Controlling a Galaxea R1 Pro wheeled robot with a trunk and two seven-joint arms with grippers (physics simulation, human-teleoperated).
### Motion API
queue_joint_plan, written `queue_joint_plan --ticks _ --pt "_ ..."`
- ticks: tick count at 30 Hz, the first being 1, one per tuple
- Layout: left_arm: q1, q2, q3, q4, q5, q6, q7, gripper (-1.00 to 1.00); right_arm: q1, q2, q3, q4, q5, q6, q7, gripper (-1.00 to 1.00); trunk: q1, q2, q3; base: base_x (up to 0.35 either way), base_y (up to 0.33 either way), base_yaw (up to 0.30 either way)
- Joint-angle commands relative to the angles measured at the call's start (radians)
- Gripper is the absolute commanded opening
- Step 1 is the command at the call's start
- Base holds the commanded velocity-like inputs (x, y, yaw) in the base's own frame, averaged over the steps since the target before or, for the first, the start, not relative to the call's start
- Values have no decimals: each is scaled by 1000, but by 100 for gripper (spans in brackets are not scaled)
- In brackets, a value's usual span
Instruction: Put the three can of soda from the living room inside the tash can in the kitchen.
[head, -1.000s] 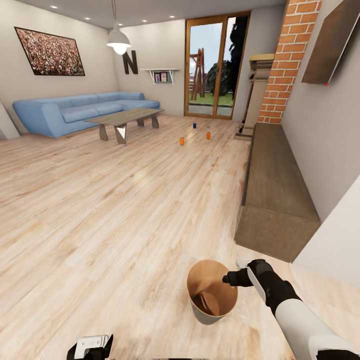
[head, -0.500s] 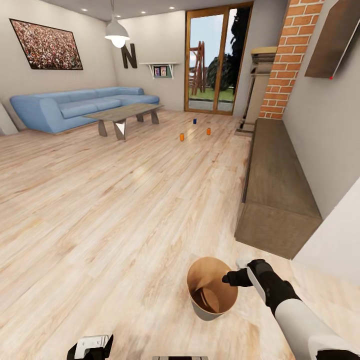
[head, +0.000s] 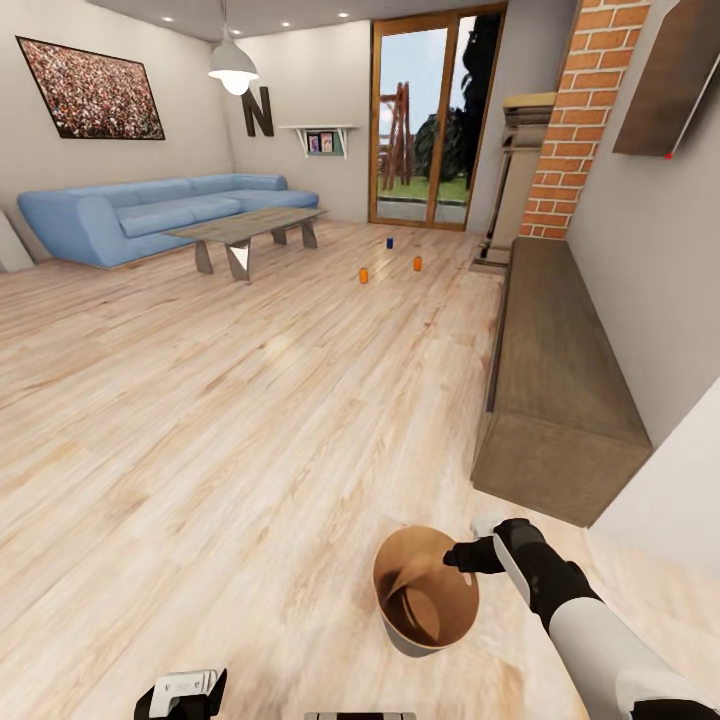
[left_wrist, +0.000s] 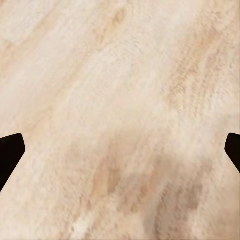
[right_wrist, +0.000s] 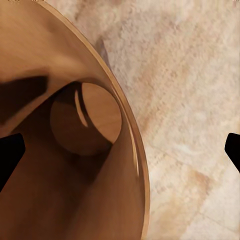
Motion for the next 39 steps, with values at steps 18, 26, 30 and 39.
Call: queue_joint_plan --ticks 18,26,30,39 --pt "0 0 0 1 -1 3 1 100 0 -1 1 0 0 0 -1 100 6 -3 -54 3 0 0" --pt "0 0 0 1 -1 3 1 100 0 -5 1 0 0 0 1 100 8 -4 -70 0 0 0" --pt "0 0 0 1 -1 3 1 100 0 -5 1 0 0 0 1 100 8 -4 -70 0 0 0" --pt "0 0 0 1 -1 2 1 100 0 -4 1 0 -1 0 2 100 8 -4 -70 0 0 0"
